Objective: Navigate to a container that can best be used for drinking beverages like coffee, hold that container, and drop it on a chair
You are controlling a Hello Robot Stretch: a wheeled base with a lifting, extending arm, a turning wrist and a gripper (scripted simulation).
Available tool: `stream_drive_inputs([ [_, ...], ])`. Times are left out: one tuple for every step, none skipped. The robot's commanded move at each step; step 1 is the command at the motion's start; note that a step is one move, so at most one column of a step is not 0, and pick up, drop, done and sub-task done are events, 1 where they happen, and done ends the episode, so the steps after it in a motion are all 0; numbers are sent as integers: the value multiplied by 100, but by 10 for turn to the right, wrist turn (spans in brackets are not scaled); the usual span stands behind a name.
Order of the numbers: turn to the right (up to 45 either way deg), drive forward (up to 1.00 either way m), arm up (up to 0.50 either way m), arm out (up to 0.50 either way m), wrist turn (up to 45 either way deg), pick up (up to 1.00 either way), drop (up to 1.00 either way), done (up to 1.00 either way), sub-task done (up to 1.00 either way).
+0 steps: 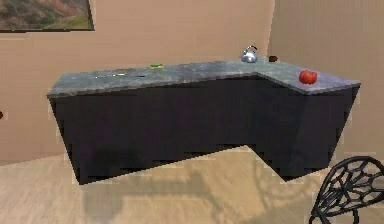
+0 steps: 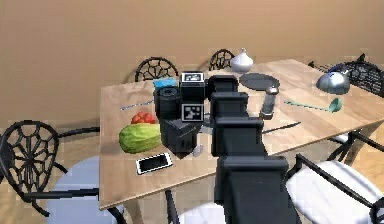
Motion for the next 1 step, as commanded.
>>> stream_drive_inputs([
  [0, 0, 0, 0, 0, 0, 0, 100, 0],
])
